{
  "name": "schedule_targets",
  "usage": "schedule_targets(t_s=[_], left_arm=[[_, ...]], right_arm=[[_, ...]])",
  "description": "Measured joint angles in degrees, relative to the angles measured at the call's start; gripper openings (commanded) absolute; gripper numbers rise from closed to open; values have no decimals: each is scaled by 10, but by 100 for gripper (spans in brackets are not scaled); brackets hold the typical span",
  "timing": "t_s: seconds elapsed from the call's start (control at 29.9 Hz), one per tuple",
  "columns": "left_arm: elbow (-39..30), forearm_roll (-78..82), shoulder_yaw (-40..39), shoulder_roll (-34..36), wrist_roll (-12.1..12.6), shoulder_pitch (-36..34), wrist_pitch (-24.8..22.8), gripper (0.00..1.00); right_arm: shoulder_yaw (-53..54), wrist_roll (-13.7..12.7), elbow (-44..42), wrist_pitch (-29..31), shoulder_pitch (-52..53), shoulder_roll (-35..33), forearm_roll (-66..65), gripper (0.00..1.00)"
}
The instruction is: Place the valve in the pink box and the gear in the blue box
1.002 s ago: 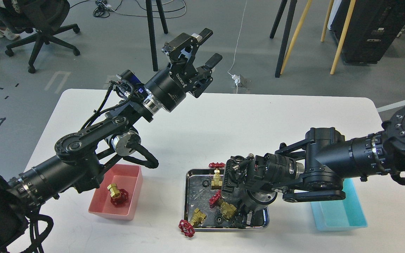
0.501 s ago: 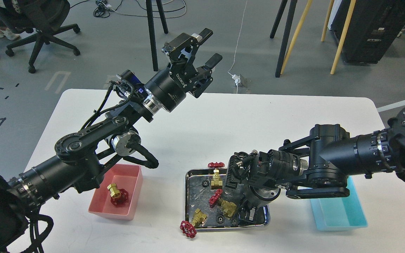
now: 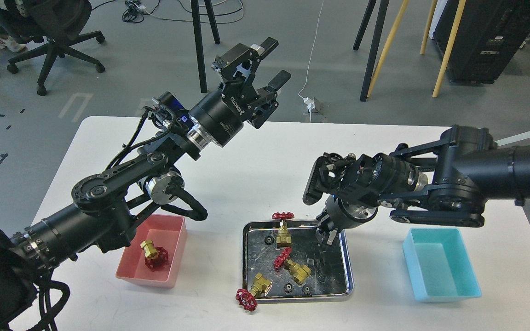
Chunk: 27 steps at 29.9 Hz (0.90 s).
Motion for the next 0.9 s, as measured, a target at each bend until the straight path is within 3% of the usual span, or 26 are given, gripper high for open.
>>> schedule_targets(t_s=[0.43,0.73,0.84,0.9], left_arm=[[1,0,1,0,0,0,0,72],[1,0,0,0,0,0,0,72],[1,0,0,0,0,0,0,72],[0,-1,0,0,0,0,0,72]], right_arm=[[18,-1,228,0,29,-385,-11,11],[13,-2,238,0,-61,-475,-71,12],[14,-2,238,0,-84,-484,-73,21],[18,-2,237,0,-94,-488,-71,42]])
